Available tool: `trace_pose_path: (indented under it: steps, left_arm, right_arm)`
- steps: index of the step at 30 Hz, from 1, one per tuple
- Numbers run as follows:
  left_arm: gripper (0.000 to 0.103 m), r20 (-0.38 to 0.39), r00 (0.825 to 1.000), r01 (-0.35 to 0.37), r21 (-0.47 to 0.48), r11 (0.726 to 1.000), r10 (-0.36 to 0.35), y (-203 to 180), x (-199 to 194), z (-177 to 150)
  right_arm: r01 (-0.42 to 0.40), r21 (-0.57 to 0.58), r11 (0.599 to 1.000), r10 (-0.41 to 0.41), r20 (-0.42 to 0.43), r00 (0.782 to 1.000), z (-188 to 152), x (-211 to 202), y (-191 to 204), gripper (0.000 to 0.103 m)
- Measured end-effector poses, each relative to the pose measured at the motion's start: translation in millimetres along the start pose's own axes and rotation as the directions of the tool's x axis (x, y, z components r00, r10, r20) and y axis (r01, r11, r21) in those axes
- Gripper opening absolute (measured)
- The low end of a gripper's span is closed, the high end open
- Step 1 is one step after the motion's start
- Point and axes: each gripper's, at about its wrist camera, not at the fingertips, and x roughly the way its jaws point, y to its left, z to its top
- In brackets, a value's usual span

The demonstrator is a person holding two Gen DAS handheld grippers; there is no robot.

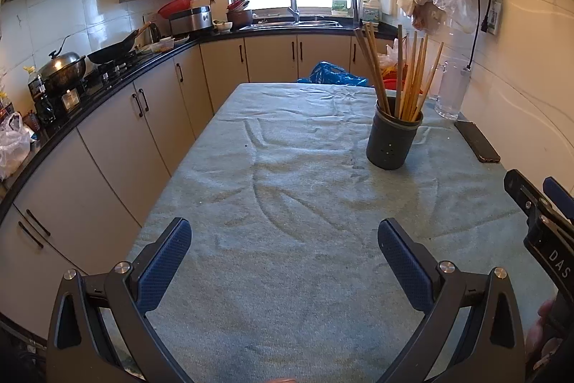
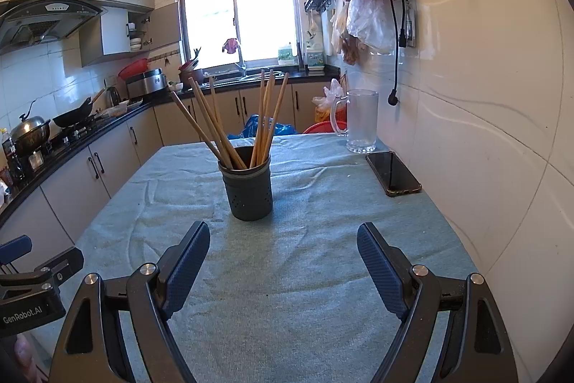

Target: Organize utensils

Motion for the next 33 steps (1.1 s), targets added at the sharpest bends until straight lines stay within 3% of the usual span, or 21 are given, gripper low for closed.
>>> trace_pose_path:
  steps: [19,33]
  left_arm:
    - [0.103,0.042,0.999,0.015,-0.003,1.0,-0.015,-0.9,-26.3,-6.6]
    - [0.103,0.03,0.999,0.017,-0.006,1.0,-0.016,-1.2,-28.9,-8.3]
  right_arm:
    - [0.007,-0.017,1.0,-0.006,0.06,0.998,1.5,-28.0,3.3,0.09]
    - [0.002,-0.024,1.0,-0.001,0.052,0.999,-0.1,-26.6,4.9,0.091]
